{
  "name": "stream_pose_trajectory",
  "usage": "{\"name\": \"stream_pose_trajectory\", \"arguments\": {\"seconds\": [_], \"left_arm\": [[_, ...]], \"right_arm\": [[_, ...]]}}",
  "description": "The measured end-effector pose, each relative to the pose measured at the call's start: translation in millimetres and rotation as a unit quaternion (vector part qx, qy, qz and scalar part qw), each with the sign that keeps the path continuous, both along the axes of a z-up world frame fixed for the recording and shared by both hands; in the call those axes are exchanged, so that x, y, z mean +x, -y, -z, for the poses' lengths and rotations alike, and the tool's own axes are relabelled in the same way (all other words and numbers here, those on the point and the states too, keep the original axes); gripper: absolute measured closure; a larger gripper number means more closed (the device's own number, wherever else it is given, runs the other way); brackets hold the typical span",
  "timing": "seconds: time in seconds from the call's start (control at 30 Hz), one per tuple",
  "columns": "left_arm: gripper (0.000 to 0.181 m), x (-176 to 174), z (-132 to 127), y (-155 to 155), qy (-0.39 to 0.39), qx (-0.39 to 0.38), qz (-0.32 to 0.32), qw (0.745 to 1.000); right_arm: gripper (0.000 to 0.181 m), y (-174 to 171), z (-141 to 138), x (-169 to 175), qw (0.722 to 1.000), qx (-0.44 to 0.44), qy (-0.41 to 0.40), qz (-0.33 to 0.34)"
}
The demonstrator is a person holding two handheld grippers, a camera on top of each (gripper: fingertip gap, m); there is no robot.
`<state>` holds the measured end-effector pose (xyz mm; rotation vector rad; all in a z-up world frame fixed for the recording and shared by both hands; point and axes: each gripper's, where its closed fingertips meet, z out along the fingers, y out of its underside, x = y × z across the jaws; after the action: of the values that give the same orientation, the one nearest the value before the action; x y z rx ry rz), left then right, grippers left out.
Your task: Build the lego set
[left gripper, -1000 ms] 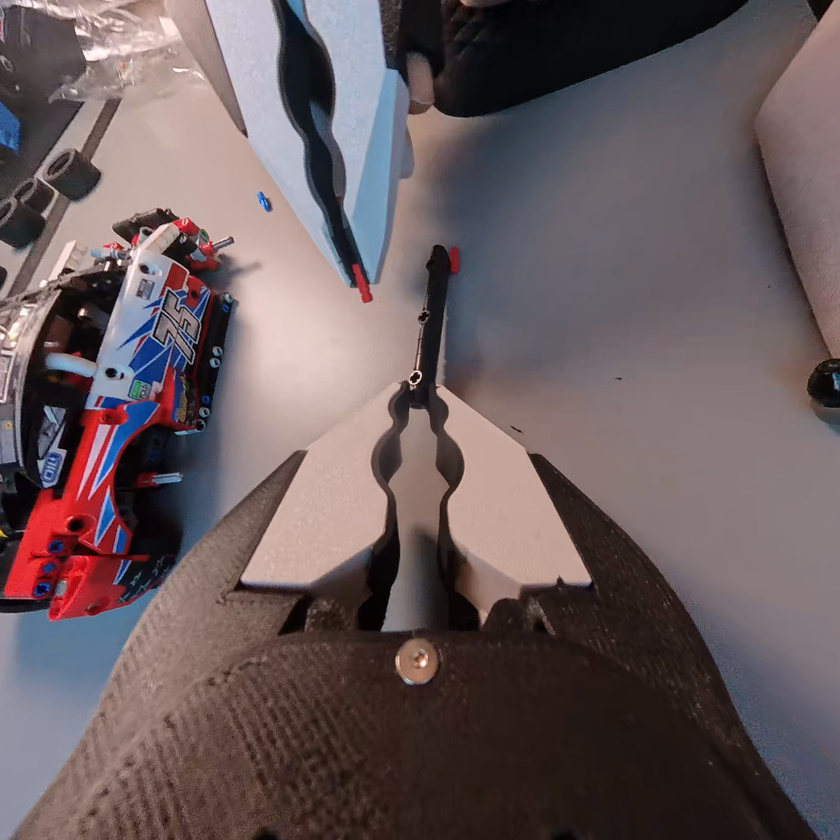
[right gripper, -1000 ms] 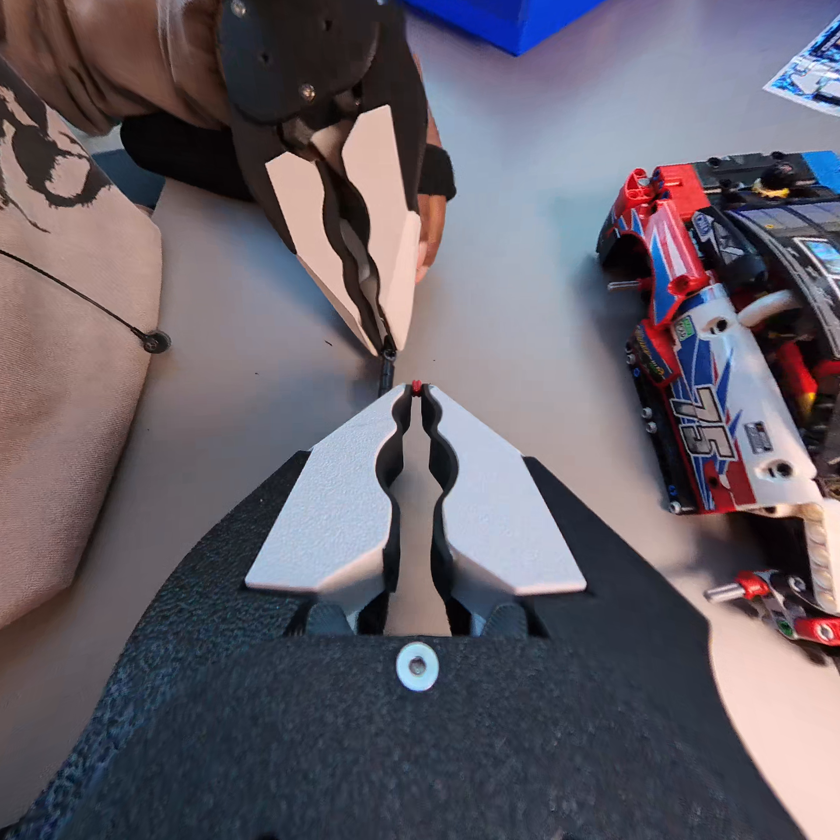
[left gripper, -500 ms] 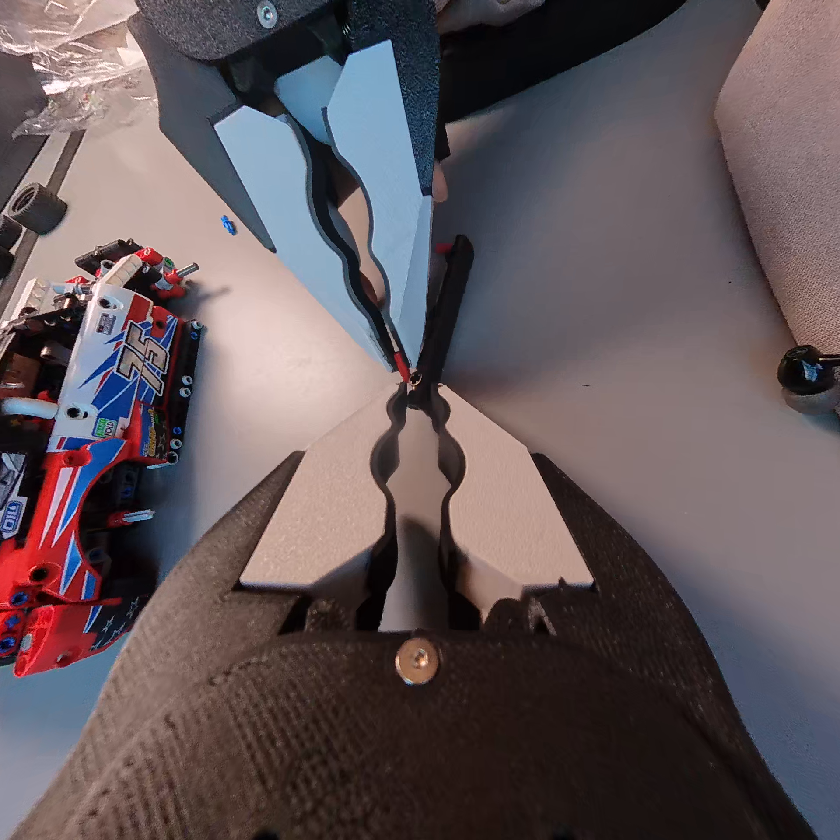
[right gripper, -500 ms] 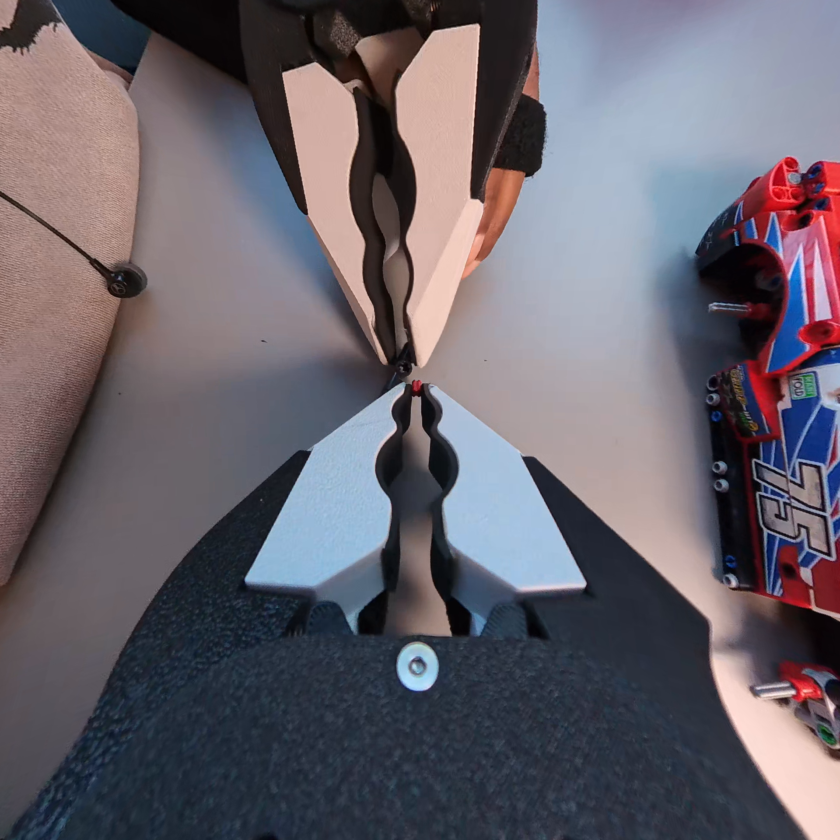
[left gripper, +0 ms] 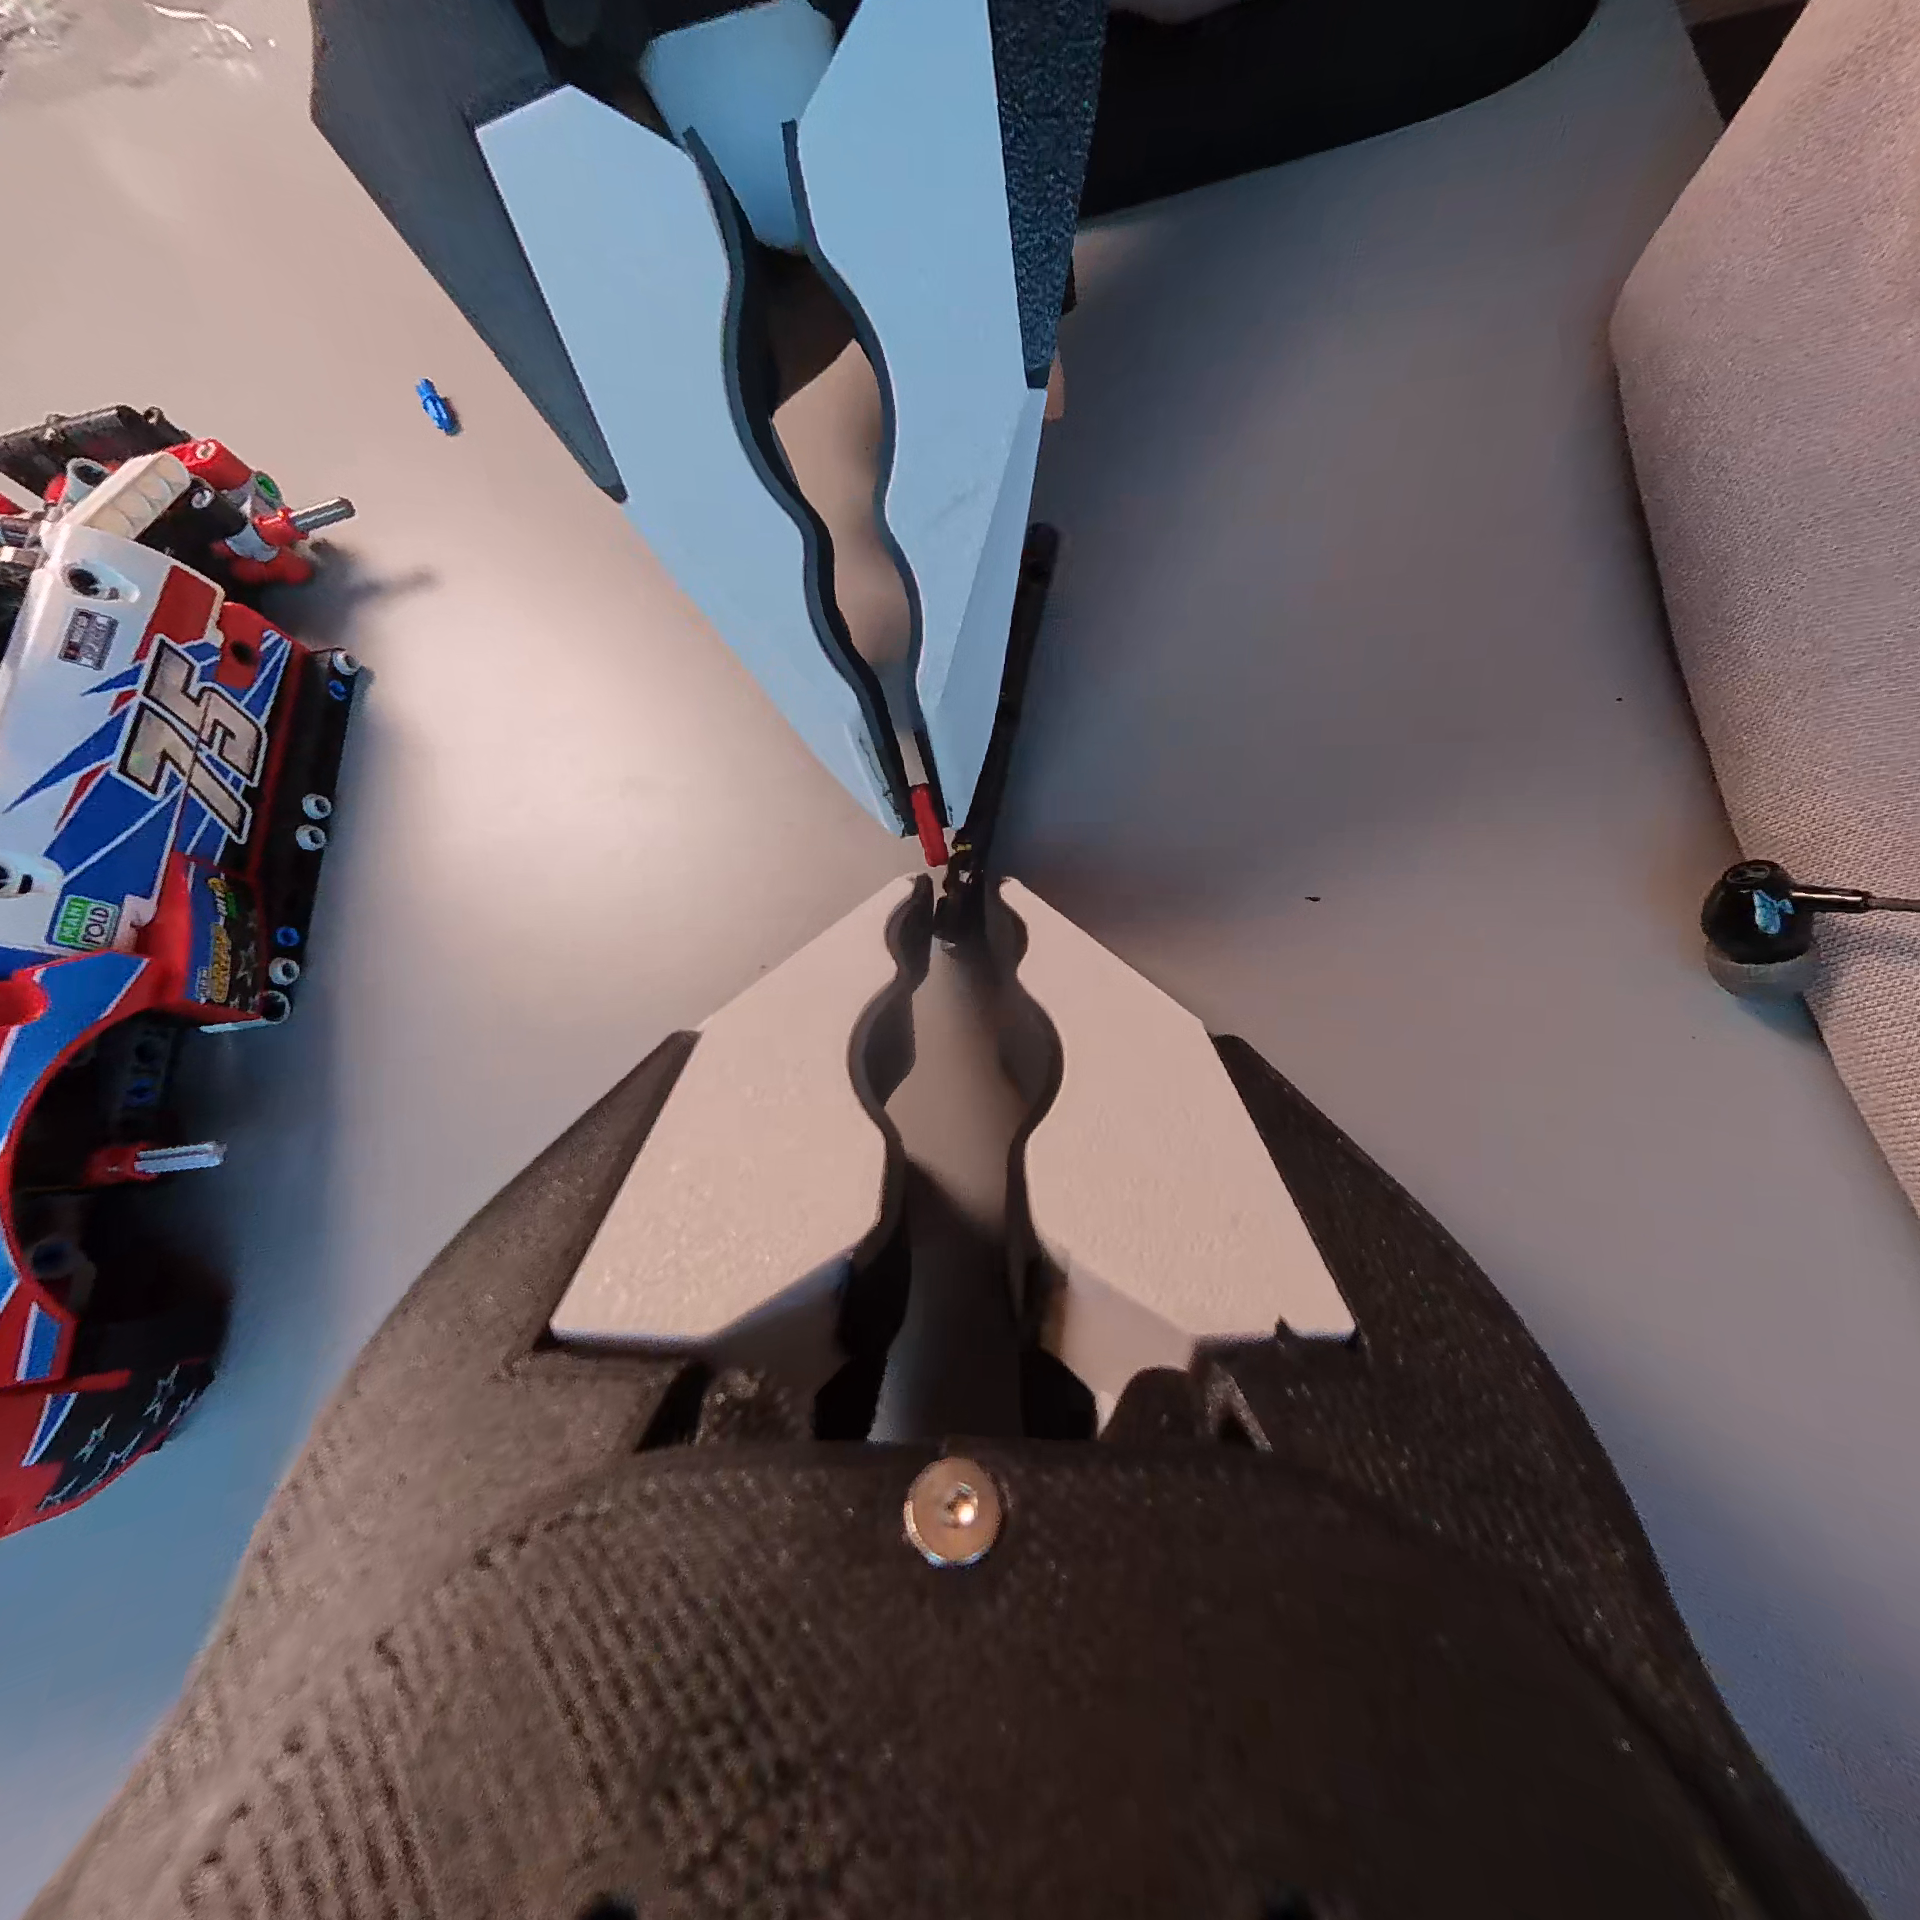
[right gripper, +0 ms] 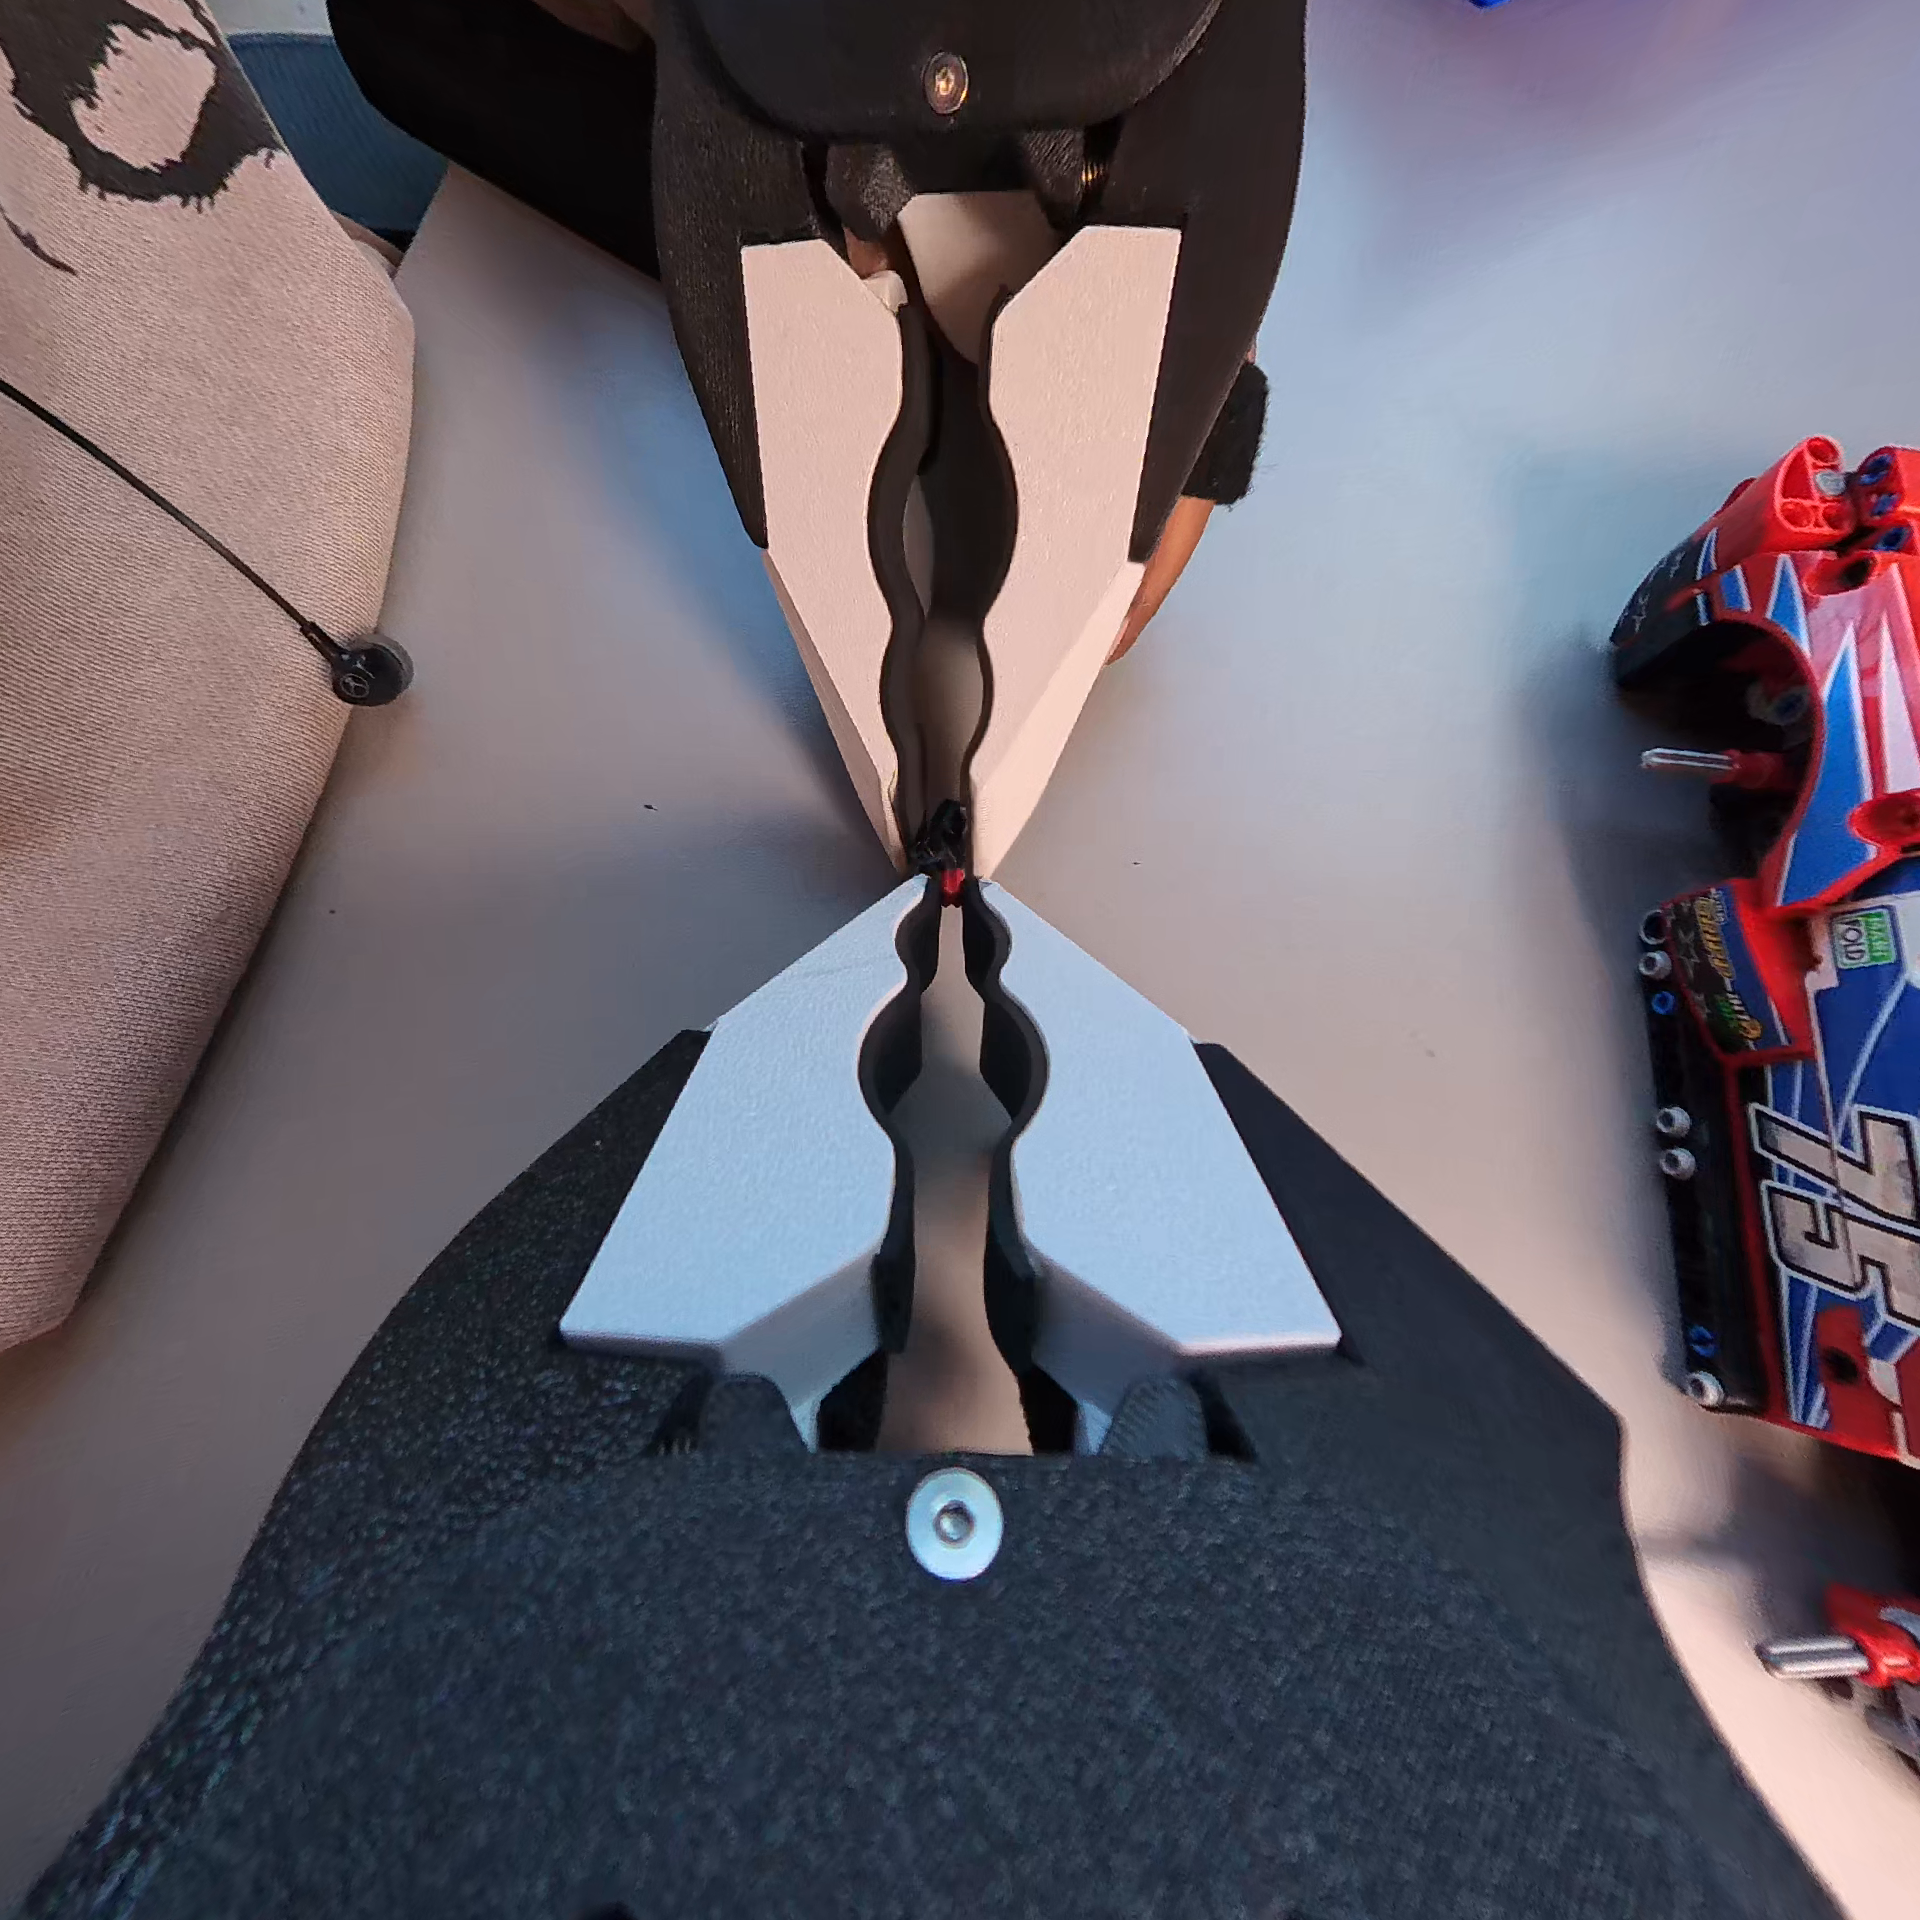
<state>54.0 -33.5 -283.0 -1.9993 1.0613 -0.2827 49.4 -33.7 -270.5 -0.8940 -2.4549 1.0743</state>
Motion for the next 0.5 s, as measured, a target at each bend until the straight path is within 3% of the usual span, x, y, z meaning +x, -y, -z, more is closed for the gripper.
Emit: {"name": "stream_pose_trajectory", "arguments": {"seconds": [0.3,0.5], "left_arm": [[0.176,5.0,-10.7,0.6,0.076,-0.043,-0.009,0.996],[0.176,4.7,-17.4,-0.2,0.091,-0.052,-0.021,0.994]], "right_arm": [[0.18,0.5,-20.8,2.2,0.999,-0.033,-0.008,0.005],[0.18,3.9,-21.0,3.8,1.0,-0.005,0.019,0.001]]}}
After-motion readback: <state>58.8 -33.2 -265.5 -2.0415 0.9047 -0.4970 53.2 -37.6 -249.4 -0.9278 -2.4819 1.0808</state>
